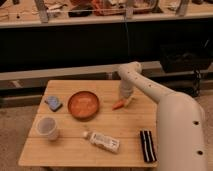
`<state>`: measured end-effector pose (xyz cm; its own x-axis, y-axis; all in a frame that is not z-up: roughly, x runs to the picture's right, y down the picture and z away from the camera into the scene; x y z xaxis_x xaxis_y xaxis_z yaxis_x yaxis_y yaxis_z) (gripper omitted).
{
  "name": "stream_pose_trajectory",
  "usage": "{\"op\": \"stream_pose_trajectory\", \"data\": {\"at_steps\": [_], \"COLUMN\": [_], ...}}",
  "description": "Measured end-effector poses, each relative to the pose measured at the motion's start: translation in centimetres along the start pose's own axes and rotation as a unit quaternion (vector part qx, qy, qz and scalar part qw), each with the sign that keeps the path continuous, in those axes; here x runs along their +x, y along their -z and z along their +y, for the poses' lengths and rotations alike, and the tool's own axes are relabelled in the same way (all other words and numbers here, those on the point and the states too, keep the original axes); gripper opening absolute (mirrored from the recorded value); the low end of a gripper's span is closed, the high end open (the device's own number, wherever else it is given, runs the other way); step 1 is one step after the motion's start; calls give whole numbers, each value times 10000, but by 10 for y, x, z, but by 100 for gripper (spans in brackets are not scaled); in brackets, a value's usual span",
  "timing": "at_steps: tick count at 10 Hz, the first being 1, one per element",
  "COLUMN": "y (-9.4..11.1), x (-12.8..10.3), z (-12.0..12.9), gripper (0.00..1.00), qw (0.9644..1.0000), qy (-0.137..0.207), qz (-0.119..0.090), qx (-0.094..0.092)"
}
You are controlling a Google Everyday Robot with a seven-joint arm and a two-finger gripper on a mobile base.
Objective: Drag the pepper across the table
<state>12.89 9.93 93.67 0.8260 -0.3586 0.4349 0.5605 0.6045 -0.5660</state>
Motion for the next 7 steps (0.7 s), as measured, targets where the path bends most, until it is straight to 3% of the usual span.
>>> {"op": "stream_pose_trajectory", "data": {"at_steps": [7], "y": [-10], "x": [-16], "z": [34], "gripper": [46], "qw": [9998], "qy": [-7], "qz": [-70], "qx": [-176]}}
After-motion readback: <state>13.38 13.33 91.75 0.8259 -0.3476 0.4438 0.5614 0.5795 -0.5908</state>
